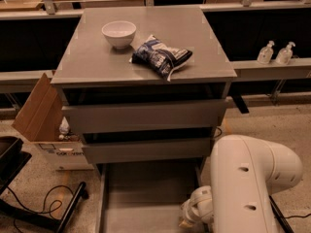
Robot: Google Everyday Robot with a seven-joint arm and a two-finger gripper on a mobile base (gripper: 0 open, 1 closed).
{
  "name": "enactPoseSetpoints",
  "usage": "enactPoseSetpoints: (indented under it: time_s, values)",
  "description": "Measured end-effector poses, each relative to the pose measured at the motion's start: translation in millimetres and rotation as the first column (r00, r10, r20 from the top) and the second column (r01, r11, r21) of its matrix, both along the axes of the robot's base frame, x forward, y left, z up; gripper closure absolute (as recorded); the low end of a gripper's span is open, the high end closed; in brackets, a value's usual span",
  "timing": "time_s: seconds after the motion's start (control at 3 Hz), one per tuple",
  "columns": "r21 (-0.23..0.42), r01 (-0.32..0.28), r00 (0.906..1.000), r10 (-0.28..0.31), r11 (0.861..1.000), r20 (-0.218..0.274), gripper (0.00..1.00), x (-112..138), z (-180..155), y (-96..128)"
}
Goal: Open bottom drawer
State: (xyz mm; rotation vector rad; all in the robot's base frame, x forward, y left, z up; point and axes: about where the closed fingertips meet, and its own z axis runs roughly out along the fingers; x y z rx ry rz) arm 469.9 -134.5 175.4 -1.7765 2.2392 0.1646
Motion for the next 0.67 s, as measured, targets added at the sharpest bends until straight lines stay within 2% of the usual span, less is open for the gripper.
enactPoseSetpoints:
  time_s: [0.33,0.67]
  values:
    - [-0.066,0.021,0.9996,-0.019,0.998,0.021,0.72,13.5,27.1,-22.0]
    - [-0.174,0.067,0.9968,-0.059,0.983,0.054,0.94,18.6,76.0,-52.5]
